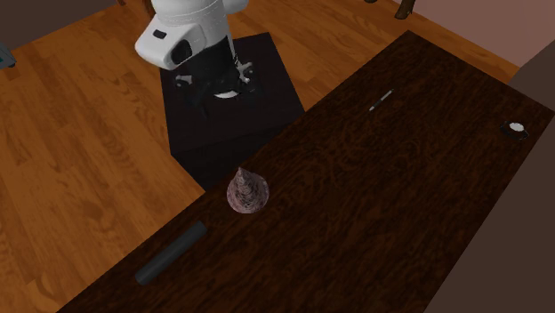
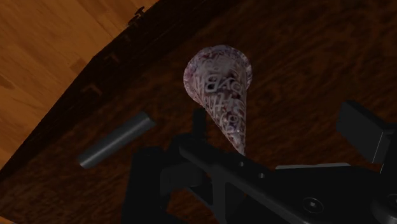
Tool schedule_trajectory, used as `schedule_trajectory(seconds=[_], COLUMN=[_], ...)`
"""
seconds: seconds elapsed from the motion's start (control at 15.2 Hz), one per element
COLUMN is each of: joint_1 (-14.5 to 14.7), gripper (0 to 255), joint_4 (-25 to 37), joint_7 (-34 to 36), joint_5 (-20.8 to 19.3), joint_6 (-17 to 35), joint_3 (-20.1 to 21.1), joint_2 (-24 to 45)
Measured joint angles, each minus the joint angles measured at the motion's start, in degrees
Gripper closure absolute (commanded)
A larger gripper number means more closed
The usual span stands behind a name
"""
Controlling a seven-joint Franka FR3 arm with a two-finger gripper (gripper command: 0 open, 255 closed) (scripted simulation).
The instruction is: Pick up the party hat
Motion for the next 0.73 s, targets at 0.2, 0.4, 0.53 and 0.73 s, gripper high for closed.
schedule_trajectory(seconds=[0.2, 0.4, 0.53, 0.73], joint_1=[0.1, 0.5, 0.9, 1.3], gripper=[0, 0, 0, 0], joint_4=[-0.1, -0.2, -0.2, -1.3], joint_7=[-0.2, -0.6, -1.3, -1.8], joint_5=[1.1, 2.6, 3.6, 4.4], joint_6=[10.4, 20.4, 25.6, 29.7], joint_3=[-0.7, -1.6, -2.3, -2.6], joint_2=[5.3, 10.0, 12.9, 15.0])
